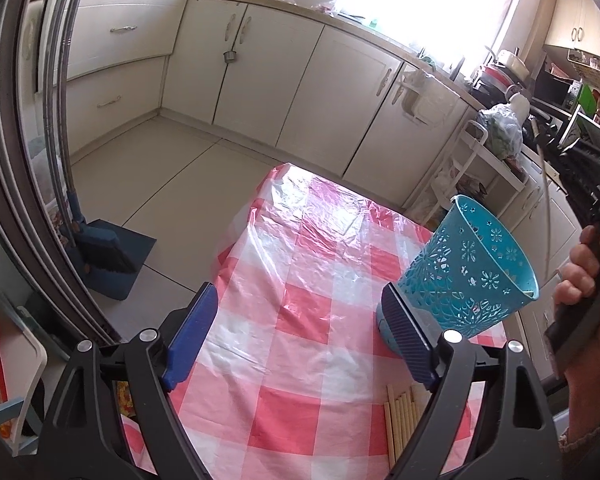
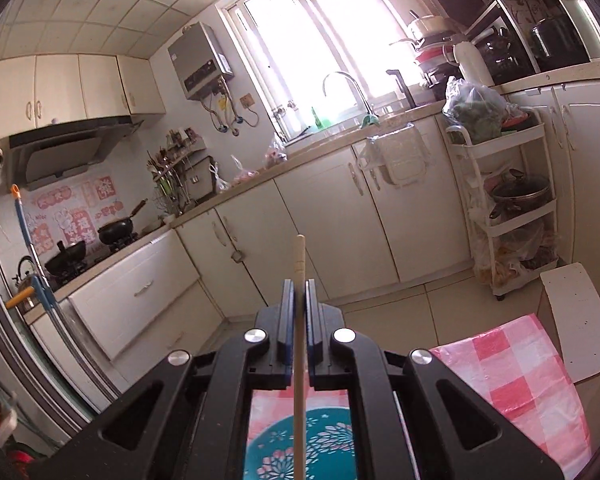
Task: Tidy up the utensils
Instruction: 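Lift the stick with the right gripper and carry it over the basket, then open the right gripper to drop the stick into the basket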
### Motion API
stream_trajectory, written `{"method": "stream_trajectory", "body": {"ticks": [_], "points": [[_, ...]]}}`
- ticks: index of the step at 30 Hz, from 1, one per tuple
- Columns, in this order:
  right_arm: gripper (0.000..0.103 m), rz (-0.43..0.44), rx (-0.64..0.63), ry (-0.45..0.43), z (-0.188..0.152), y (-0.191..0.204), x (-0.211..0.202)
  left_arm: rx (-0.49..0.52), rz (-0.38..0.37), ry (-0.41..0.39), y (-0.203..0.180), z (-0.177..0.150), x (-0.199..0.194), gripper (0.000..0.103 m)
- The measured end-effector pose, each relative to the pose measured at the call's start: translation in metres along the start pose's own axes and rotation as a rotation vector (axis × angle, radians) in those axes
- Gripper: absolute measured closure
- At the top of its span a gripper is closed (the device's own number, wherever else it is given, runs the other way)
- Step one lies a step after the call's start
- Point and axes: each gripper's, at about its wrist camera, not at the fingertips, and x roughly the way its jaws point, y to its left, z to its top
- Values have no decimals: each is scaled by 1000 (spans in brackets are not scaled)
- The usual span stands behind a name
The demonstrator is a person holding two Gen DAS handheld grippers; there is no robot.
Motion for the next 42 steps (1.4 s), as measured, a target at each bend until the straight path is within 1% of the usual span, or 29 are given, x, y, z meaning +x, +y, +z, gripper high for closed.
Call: {"method": "stream_trajectory", "body": {"ticks": [6, 9, 12, 13, 14, 16, 20, 22, 24, 25, 27, 29, 30, 31, 33, 34, 36, 39, 42], "points": [[97, -25, -27, 36, -13, -9, 8, -11, -15, 10, -1, -1, 3, 22], [97, -19, -40, 52, -17, -8, 4, -1, -12, 15, -3, -2, 4, 22], [96, -3, -77, 97, -22, -2, 3, 2, -2, 16, -3, -3, 5, 22], [95, 2, -90, 112, -24, -1, 1, 1, 0, 17, -3, -3, 5, 22], [90, 3, -102, 123, -26, 0, -2, 1, 4, 17, -2, -3, 5, 22], [87, 3, -111, 125, -28, 0, -14, 1, 12, 15, -1, -3, 5, 22], [87, 6, -110, 97, -30, -4, -55, 0, 28, 11, 3, -2, 4, 22], [87, 12, -115, 108, -39, -5, -78, 0, 33, 12, 4, -2, 3, 22], [87, 17, -138, 166, -59, -5, -95, 2, 35, 11, 5, -3, 2, 22], [87, 14, -159, 221, -75, -4, -99, 5, 36, 11, 5, -3, 1, 22], [87, 11, -205, 363, -112, -5, -96, 15, 38, 11, 4, -5, 0, 22], [90, -3, -231, 496, -151, -9, -87, 30, 42, 14, 1, -6, 0, 22], [92, -9, -231, 551, -166, -11, -82, 40, 44, 16, 0, -8, 0, 22], [93, -17, -232, 587, -178, -13, -77, 52, 47, 19, -3, -9, 0, 22], [93, -32, -245, 631, -194, -15, -70, 83, 40, 38, -7, -13, 1, 22], [93, -37, -255, 645, -198, -14, -66, 107, 27, 66, -10, -16, 3, 21], [94, -48, -277, 659, -203, -12, -63, 169, 15, 124, -19, -24, 9, 21], [94, -61, -279, 673, -211, -15, -63, 293, 8, 187, -37, -41, 17, 21], [94, -69, -274, 667, -213, -18, -64, 367, -1, 239, -50, -56, 24, 21]]}}
